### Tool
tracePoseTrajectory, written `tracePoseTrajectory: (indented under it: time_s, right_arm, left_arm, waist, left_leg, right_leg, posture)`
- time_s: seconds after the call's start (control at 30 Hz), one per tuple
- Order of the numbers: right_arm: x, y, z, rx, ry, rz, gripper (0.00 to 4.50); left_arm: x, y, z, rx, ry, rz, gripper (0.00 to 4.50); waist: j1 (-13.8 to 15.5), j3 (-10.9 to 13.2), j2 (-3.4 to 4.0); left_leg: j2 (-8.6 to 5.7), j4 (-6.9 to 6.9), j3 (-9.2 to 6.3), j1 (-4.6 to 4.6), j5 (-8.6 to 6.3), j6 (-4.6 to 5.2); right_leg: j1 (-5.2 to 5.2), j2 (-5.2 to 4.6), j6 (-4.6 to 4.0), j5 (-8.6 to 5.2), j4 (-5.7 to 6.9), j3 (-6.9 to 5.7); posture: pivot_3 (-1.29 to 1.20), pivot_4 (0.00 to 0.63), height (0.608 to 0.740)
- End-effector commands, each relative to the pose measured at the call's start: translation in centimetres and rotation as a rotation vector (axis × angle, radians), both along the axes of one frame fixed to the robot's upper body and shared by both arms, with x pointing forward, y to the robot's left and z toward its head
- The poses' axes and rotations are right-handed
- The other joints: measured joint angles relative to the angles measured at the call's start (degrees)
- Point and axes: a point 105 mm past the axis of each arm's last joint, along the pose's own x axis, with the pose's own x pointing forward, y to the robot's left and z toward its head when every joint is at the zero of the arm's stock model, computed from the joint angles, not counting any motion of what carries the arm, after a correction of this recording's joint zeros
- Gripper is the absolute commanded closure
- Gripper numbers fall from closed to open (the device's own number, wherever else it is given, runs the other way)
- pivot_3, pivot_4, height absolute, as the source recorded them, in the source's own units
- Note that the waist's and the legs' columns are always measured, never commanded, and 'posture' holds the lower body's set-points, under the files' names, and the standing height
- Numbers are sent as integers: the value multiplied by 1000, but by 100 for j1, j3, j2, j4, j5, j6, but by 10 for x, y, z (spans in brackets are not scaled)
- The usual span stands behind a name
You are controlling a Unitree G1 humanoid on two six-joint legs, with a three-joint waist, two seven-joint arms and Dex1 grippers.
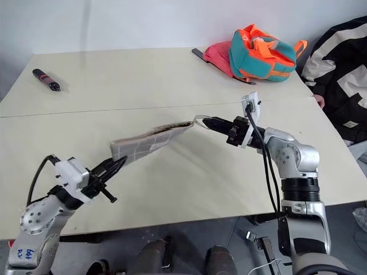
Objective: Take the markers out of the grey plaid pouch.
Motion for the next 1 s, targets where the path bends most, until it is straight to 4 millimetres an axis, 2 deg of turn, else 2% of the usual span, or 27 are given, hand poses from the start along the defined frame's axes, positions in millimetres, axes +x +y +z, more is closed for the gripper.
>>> tracePoseTrajectory:
  time_s: [0.03, 0.1, 0.17, 0.27, 0.43, 0.5, 0.73, 0.83, 1.0]
  right_arm:
    - [-3, 3, 4, -45, -77, -15, 4481]
    - [-2, 2, -6, -92, -76, -30, 4481]
    - [-2, 0, -8, -85, -49, -21, 4500]
    - [-2, -4, -5, -67, -34, -16, 3653]
    - [5, -7, -7, -131, -81, -68, 1964]
    - [4, -6, -5, -126, -98, -58, 1952]
    - [5, 1, 2, -85, -108, -55, 1952]
    - [6, 0, 2, -101, -113, -59, 1952]
    - [-5, -4, 12, -109, -139, 12, 1952]
  left_arm:
    - [-4, -8, -8, 40, 3, -40, 4500]
    - [-4, -9, -10, 10, 9, -39, 4500]
    - [-4, -9, -10, -44, 27, -43, 3951]
    - [-3, -6, -9, -86, 33, -32, 3123]
    - [0, 0, -7, -123, 29, 10, 1510]
    - [0, 1, -8, -119, 34, 15, 869]
    - [-2, -3, -10, -90, 35, -16, 869]
    - [-2, -4, -9, -91, 23, -15, 1499]
    - [-5, -8, -10, -118, 43, -34, 3129]
  waist:
    - [1, 0, 0]
    - [13, 0, -1]
    - [16, 0, -1]
    - [12, 0, -1]
    - [9, 0, -1]
    - [7, 0, -1]
    - [13, 0, -1]
    - [12, 0, -1]
    - [14, 0, -1]
  left_leg:
    - [0, 0, 0, 0, 0, 0]
    - [0, 0, 2, -1, -1, 1]
    - [-1, 3, 1, -1, -3, 3]
    - [-1, 6, 3, -2, -3, 4]
    - [0, 7, 3, -1, -3, 4]
    - [0, 8, 3, -1, -3, 4]
    - [-1, 9, 3, -1, -3, 4]
    - [-1, 9, 3, -2, -3, 5]
    - [-1, 9, 3, -2, -4, 6]
  right_leg:
    - [0, 0, 0, 0, 0, 0]
    - [0, 0, 0, 0, -1, 1]
    - [0, -4, 0, 0, -2, 1]
    - [0, -5, 2, 1, -3, 2]
    - [0, -5, 2, 1, -2, 2]
    - [0, -4, 2, 1, -2, 2]
    - [0, -4, 2, 1, -1, 2]
    - [0, -4, 2, 1, -2, 2]
    - [1, -4, 2, 1, -2, 1]
  posture:
    - [0, 150, 740]
    - [0, 150, 740]
    - [0, 150, 740]
    - [0, 150, 740]
    - [0, 150, 740]
    - [0, 150, 740]
    - [0, 150, 740]
    - [0, 150, 740]
    - [0, 150, 740]
